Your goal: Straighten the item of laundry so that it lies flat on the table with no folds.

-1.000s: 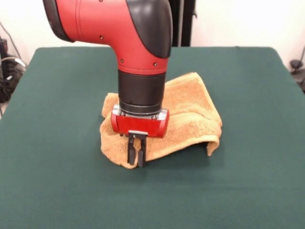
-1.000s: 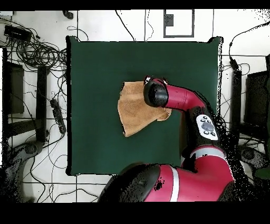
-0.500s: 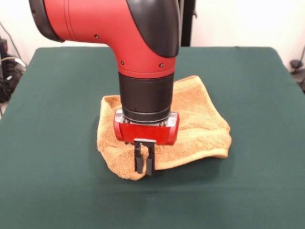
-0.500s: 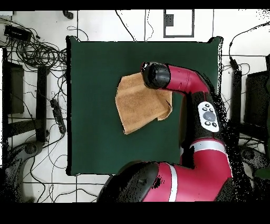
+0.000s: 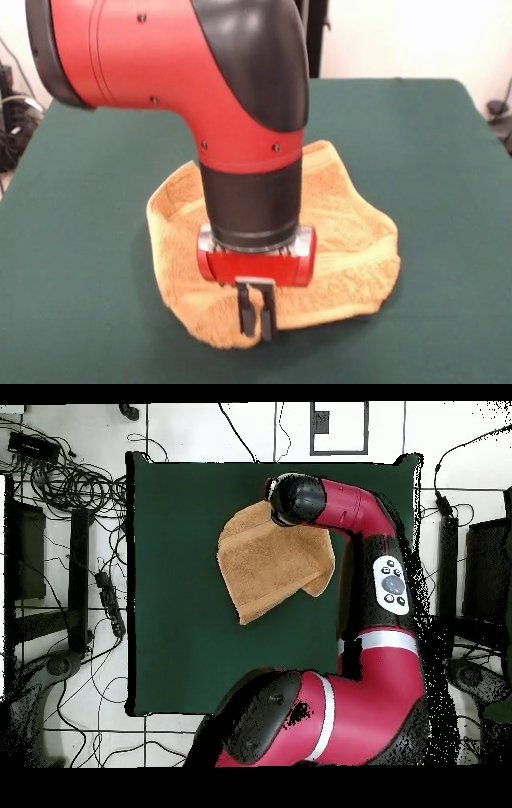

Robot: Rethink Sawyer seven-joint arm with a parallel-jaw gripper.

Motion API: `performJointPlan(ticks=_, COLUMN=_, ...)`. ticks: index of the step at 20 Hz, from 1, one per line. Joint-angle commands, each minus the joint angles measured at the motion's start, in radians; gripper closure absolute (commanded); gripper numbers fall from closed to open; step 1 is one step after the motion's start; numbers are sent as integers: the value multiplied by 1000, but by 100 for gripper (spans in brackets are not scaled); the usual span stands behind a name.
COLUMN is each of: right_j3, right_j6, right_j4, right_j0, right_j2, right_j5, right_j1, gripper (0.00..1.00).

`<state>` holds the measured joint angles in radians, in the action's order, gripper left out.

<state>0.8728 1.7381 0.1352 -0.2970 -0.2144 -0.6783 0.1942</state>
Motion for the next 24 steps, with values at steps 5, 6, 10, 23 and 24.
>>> performJointPlan(ticks=5, right_j3=-119, right_j6=-247, right_j4=71, right_j0=17, right_j2=-184, right_j5=26, right_j1=-89, gripper=100)
performJointPlan(ticks=6, right_j3=-131, right_j6=-246, right_j4=77, right_j0=20, right_j2=-186, right_j5=25, right_j1=-94, gripper=100)
performJointPlan(ticks=10, right_j3=-34, right_j6=-174, right_j4=96, right_j0=-6, right_j2=-195, right_j5=145, right_j1=-82, gripper=100)
performJointPlan(ticks=23, right_j3=73, right_j6=-82, right_j4=153, right_j0=-26, right_j2=-183, right_j5=297, right_j1=-67, gripper=0)
performJointPlan(ticks=24, right_j3=69, right_j6=-83, right_j4=156, right_j0=-23, right_j2=-181, right_j5=294, right_j1=-67, gripper=0)
